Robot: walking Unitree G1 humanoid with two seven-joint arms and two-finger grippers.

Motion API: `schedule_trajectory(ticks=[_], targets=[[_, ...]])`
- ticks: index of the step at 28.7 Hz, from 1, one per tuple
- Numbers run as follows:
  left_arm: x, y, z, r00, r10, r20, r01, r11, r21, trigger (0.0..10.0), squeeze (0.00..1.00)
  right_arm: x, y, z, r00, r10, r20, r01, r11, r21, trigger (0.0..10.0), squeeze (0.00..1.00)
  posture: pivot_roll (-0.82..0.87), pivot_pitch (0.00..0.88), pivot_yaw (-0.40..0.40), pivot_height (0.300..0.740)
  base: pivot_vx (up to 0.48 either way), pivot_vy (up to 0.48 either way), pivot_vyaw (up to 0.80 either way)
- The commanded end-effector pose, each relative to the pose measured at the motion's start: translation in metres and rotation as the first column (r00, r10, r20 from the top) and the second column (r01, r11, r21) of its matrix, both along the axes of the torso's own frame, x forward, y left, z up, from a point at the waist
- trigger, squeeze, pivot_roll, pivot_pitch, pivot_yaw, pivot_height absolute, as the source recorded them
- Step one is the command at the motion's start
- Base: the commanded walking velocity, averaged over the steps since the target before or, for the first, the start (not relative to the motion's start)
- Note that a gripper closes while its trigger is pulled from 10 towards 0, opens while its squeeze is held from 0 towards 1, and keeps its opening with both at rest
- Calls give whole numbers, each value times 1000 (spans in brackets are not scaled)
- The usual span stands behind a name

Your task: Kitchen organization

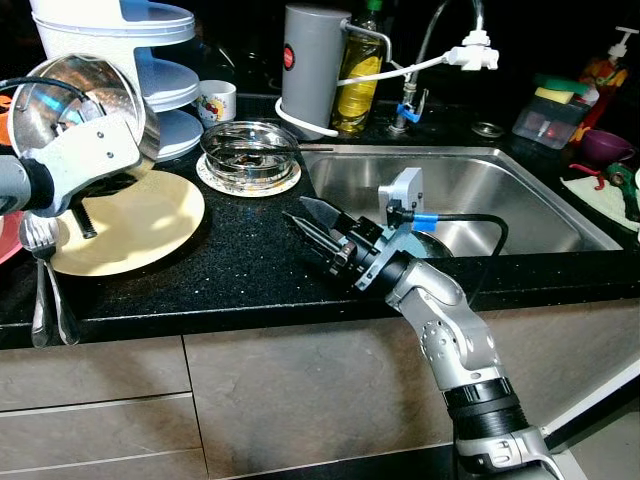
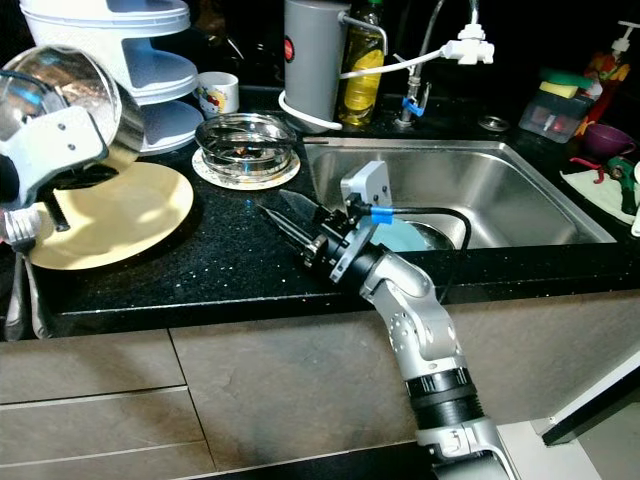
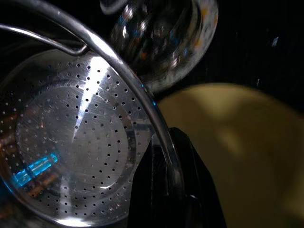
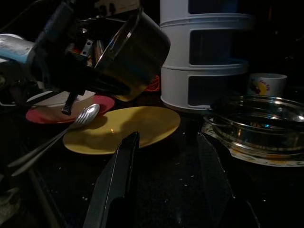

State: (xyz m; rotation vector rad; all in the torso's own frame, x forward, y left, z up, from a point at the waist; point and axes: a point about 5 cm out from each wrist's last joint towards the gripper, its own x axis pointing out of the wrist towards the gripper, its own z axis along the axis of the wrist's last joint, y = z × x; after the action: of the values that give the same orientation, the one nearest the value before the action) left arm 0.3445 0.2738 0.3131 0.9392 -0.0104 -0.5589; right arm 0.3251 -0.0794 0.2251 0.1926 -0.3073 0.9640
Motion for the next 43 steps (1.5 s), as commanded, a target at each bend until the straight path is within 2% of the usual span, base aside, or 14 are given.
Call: schedule_trajectory(ticks=[1,4,8,9,10,11,12,21,29,30,31,32,37,43], targets=[[-1,-13,12,995,-75,60,78,996,-50,0,0,4,-4,1,999,-31,-14,31,1000,0,10000,0,130,0,-116,740,0,0,0],[-4,-29,17,981,-180,76,190,966,-174,0,0,5,-5,1,999,-39,-34,40,999,31,10000,0,130,0,-116,740,0,0,0],[-15,-54,28,929,-346,129,369,855,-366,0,0,8,-8,4,996,-51,-78,58,995,87,10000,0,129,0,-112,740,0,0,-400],[-15,-54,28,929,-346,129,369,855,-366,0,0,8,-8,4,996,-51,-78,58,995,87,10000,0,129,0,-112,740,0,0,-800],[-17,-58,30,919,-367,147,394,825,-405,0,0,10,-11,4,993,-69,-92,78,992,102,10000,0,125,0,-109,740,0,0,-800],[-17,-58,30,919,-367,147,394,825,-405,0,0,10,-11,4,993,-69,-92,78,992,102,10000,0,125,0,-109,740,0,0,-800],[-18,-61,30,912,-375,164,408,802,-437,0,0,13,-14,4,990,-96,-106,107,988,113,10000,0,124,0,-110,740,0,0,-800],[-15,-71,17,924,-343,171,381,769,-513,0,0,24,-26,4,967,-209,-147,227,967,113,10000,0,123,0,-106,740,0,0,-800],[-11,-81,3,945,-282,163,323,751,-575,0,0,24,-26,1,961,-231,-151,246,965,93,10000,0,120,0,-103,740,0,0,-800],[-9,-85,-4,960,-229,159,278,739,-614,3412,0,24,-25,-1,960,-238,-148,252,965,80,10000,0,117,0,-102,740,0,0,0],[-9,-85,-4,960,-229,159,278,739,-614,3412,0,24,-25,-1,960,-238,-148,252,965,80,10000,0,117,0,-102,740,0,0,0],[-7,-86,-8,967,-205,152,255,734,-630,10000,0,24,-25,-2,960,-239,-146,252,965,74,10000,0,117,0,-102,740,0,0,0],[-3,-95,-22,980,-161,118,198,714,-671,10000,0,24,-24,-2,959,-246,-140,256,965,59,10000,0,115,0,-101,740,0,0,0],[10,-97,-48,993,-110,29,103,764,-637,10000,0,21,-24,-2,960,-248,-129,254,967,35,10000,0,98,0,-97,740,0,0,0]])
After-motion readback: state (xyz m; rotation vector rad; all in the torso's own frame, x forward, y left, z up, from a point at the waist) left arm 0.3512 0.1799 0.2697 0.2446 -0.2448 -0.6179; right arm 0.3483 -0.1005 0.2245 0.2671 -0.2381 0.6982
